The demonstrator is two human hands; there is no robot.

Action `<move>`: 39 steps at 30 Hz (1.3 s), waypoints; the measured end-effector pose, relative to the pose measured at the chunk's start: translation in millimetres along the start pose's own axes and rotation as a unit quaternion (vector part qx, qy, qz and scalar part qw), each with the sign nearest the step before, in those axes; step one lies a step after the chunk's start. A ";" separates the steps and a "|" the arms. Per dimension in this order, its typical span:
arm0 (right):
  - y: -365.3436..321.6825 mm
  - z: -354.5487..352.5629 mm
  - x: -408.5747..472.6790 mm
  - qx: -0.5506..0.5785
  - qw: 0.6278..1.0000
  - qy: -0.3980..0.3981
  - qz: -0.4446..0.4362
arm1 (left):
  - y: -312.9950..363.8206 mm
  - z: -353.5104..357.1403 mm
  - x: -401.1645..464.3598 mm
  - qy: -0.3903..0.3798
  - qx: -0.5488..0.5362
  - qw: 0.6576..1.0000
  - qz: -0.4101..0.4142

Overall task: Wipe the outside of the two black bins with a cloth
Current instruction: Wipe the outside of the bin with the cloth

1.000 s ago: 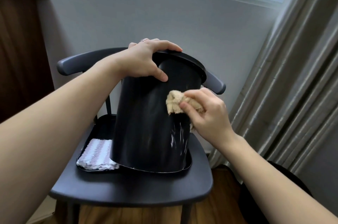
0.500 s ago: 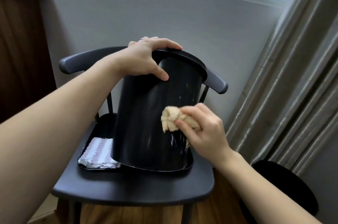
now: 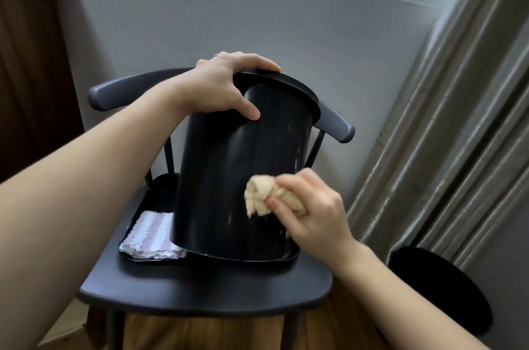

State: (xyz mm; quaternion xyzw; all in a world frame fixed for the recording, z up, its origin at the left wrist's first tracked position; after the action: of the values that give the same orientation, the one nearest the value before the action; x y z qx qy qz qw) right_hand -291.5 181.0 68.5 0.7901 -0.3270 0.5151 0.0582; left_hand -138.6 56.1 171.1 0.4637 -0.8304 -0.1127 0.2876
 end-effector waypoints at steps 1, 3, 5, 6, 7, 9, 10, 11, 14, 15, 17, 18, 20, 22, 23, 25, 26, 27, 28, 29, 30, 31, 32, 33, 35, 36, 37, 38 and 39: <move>-2.7 3.6 -10.6 0.007 1.000 -0.014 -0.014 | -0.6 0.5 0.2 -0.002 -0.004 1.000 0.002; -5.9 8.0 -24.0 0.013 0.999 -0.036 -0.034 | -0.4 1.9 0.7 -0.003 -0.008 1.000 0.005; -6.7 9.2 -24.4 0.001 0.998 -0.049 -0.049 | 0.0 2.7 1.5 -0.003 -0.010 1.000 0.009; -5.0 7.2 -20.0 -0.004 0.998 -0.042 -0.045 | -0.1 2.6 1.8 -0.002 -0.010 1.000 0.009; -1.4 2.8 -13.7 -0.008 0.999 -0.024 -0.030 | -0.3 2.4 2.2 -0.002 -0.009 1.000 0.009; 8.1 -9.0 -2.0 -0.021 0.999 0.030 0.017 | -1.0 2.2 3.1 -0.003 -0.010 1.000 0.011; 11.7 -13.1 0.8 -0.025 0.998 0.051 0.036 | -1.1 2.5 3.3 -0.003 -0.011 1.000 0.012; 13.2 -14.4 0.5 -0.024 0.997 0.061 0.045 | -1.2 2.7 3.6 -0.004 -0.011 1.000 0.012; 6.5 -2.1 -19.7 0.003 0.999 0.027 0.021 | -1.4 3.4 4.6 -0.007 -0.016 1.000 0.013; 3.1 3.6 -30.9 0.016 1.000 0.005 0.008 | -1.5 3.7 4.7 -0.008 -0.018 1.000 0.014; -3.2 14.3 -52.6 0.031 0.999 -0.038 -0.014 | -2.2 3.8 4.8 -0.011 -0.022 1.000 0.016; -5.3 18.0 -60.1 0.031 0.998 -0.055 -0.023 | -2.3 3.9 4.7 -0.011 -0.025 1.000 0.016; -6.4 19.7 -61.7 0.029 0.996 -0.071 -0.034 | -1.7 3.9 4.6 -0.009 -0.027 0.999 0.018; -3.2 13.5 -47.8 0.027 0.998 -0.054 -0.029 | -1.0 3.4 5.0 -0.005 -0.025 0.999 0.020; 0.3 7.8 -37.1 0.026 0.999 -0.031 -0.015 | -0.7 2.9 5.3 -0.003 -0.024 1.000 0.019; 13.1 -6.9 -17.9 0.023 0.999 0.029 0.037 | -0.3 3.1 5.5 -0.001 -0.024 1.000 0.017; 19.1 -12.9 -11.6 0.020 0.996 0.055 0.063 | -0.4 3.4 5.5 0.000 -0.024 1.000 0.017; 22.8 -15.8 -8.6 0.019 0.994 0.068 0.078 | -0.6 3.5 5.4 0.001 -0.025 1.000 0.017; 23.4 -15.2 -9.2 0.020 0.994 0.065 0.080 | -1.2 3.5 5.5 0.002 -0.027 1.000 0.016; 21.6 -11.4 -13.2 0.028 0.996 0.048 0.072 | -2.1 3.2 5.8 0.003 -0.028 1.000 0.015; 17.8 -5.5 -20.4 0.041 0.997 0.023 0.056 | -2.8 2.6 6.1 0.006 -0.027 1.000 0.015; 13.6 1.2 -30.0 0.056 0.998 -0.006 0.038 | -3.4 2.0 6.4 0.007 -0.026 1.000 0.014; 10.2 7.0 -41.1 0.069 0.997 -0.031 0.022 | -4.1 1.8 6.6 0.007 -0.025 1.000 0.012; 8.4 11.1 -51.3 0.078 0.996 -0.048 0.011 | -4.6 2.0 6.7 0.006 -0.025 1.000 0.009; 9.2 14.2 -63.4 0.081 0.995 -0.059 0.008 | -4.3 2.7 5.7 0.003 -0.029 1.000 0.000; 10.3 14.3 -65.0 0.080 0.995 -0.057 0.010 | -3.8 2.4 5.5 0.004 -0.032 0.999 -0.008; 10.8 14.1 -65.1 0.080 0.995 -0.052 0.011 | -3.3 1.8 5.8 0.007 -0.030 0.999 -0.017; 10.7 13.8 -64.2 0.081 0.996 -0.047 0.013 | -2.9 0.4 6.1 0.017 -0.021 0.999 -0.028; 10.4 13.9 -63.0 0.080 0.996 -0.042 0.015 | -1.6 -1.3 6.4 0.032 -0.004 0.999 -0.037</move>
State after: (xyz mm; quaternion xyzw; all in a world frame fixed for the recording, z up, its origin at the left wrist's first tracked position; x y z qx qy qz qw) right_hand -302.8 195.8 5.8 0.8081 -0.2985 0.5071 -0.0271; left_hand -139.3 50.0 173.8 0.4960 -0.8029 -0.1114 0.3115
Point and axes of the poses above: each hand's wrist, its own x-axis towards the middle knuckle, its own z-axis out of the palm, y = z × x, the point moved 10 cm from there along x, towards the middle knuckle, and after that the axes turned 6 degrees about x, right-handed, at the moved point
